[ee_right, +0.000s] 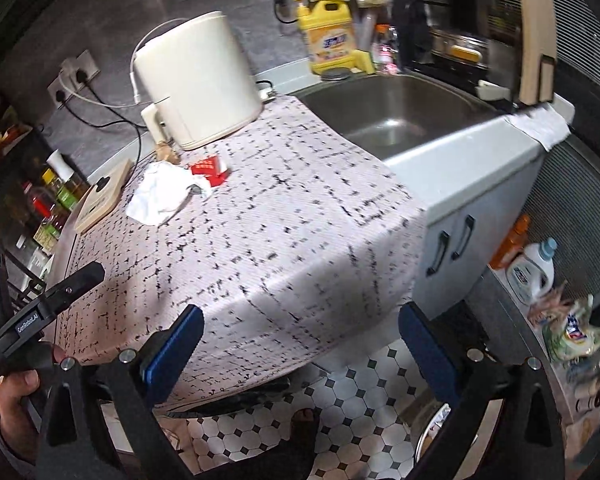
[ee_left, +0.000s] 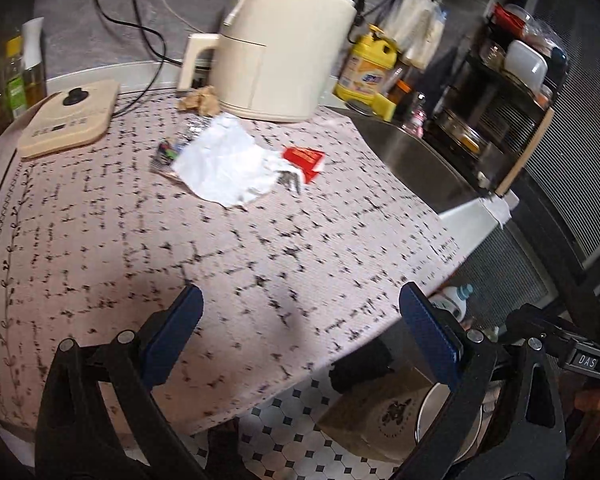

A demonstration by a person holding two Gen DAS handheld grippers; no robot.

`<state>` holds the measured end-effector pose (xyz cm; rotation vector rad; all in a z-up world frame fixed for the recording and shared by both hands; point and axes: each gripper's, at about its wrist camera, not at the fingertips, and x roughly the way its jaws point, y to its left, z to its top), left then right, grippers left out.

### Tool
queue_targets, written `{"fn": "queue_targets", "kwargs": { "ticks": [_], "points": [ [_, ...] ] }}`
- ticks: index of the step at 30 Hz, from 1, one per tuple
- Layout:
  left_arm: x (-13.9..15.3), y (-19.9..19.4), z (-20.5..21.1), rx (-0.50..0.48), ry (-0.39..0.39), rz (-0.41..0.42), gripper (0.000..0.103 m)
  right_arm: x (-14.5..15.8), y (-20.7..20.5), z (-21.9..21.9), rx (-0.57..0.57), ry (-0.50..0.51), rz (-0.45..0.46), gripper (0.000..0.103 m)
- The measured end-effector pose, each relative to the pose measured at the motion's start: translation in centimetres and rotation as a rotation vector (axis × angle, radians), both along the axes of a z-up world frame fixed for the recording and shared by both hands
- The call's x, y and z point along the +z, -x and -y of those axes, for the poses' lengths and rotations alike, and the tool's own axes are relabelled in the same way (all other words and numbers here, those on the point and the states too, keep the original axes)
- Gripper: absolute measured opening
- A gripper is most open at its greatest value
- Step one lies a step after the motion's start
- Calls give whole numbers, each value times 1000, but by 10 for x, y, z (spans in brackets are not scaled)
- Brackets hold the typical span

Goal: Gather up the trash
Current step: 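Return both tools to the counter above the remaining trash, then grasp the white tissue with the left tool while the right tool grasps the red-white packet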

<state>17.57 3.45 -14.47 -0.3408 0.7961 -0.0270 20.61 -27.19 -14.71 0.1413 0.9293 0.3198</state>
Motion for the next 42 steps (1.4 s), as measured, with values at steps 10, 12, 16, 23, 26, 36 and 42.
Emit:
{"fn": "queue_targets", "kwargs": {
  "ticks": [10,12,16,23,26,36,42],
  "points": [
    [4,-35,-46,48,-6,38,96,7,-36,-40,35,1,26,94],
    [5,-47,-55,50,-4,38,90,8,-44,-46,33,2,31,93],
    [4,-68,-71,43,-9,34,79,8,-56,-59,18,2,42,93],
    [-9,-100,-94,16,-10,10,70,4,-74,-85,-10,1,38,92],
    [-14,-112,-100,-14,-13,-3,67,2,-80,-95,-31,-1,32,91],
    [-32,-144,-113,-32,25,-30,63,8,-93,-119,-14,62,14,89],
    [-45,-148,-108,-18,30,-66,49,6,-106,-122,16,68,3,89]
  ]
}}
